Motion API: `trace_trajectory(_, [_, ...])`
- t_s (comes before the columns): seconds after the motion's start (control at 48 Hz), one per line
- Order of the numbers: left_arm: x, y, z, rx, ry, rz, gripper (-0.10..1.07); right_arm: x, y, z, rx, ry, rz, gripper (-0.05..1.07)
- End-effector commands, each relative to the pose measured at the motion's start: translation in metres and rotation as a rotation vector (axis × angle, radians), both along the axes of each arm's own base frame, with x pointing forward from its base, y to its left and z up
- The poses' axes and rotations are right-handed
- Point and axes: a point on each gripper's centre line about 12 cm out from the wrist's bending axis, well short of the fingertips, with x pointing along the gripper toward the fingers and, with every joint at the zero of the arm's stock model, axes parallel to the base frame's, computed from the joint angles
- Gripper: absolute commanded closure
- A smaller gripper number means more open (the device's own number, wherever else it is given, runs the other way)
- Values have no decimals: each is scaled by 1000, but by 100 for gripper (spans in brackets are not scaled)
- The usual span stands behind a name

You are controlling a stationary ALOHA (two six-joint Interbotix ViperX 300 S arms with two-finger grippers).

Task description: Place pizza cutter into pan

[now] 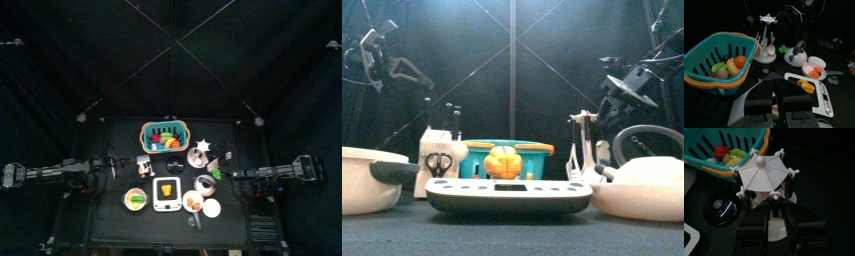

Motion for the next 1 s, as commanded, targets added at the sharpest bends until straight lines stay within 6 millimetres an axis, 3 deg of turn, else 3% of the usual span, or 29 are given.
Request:
trace_trajectory(0.0, [2,1,4,1,-13,5,61,4,2,11,-1,-36,10,48])
trace_trajectory(0.417, [2,1,5,1,-14,5,61,-3,6,19,22,-84,14,48])
trace_trajectory(0.625, [2,1,4,-2,-13,6,61,-2,27,17,92,-95,71,48])
trace_trajectory(0.979, [2,1,4,-4,-14,6,61,1,35,16,117,-105,127,48])
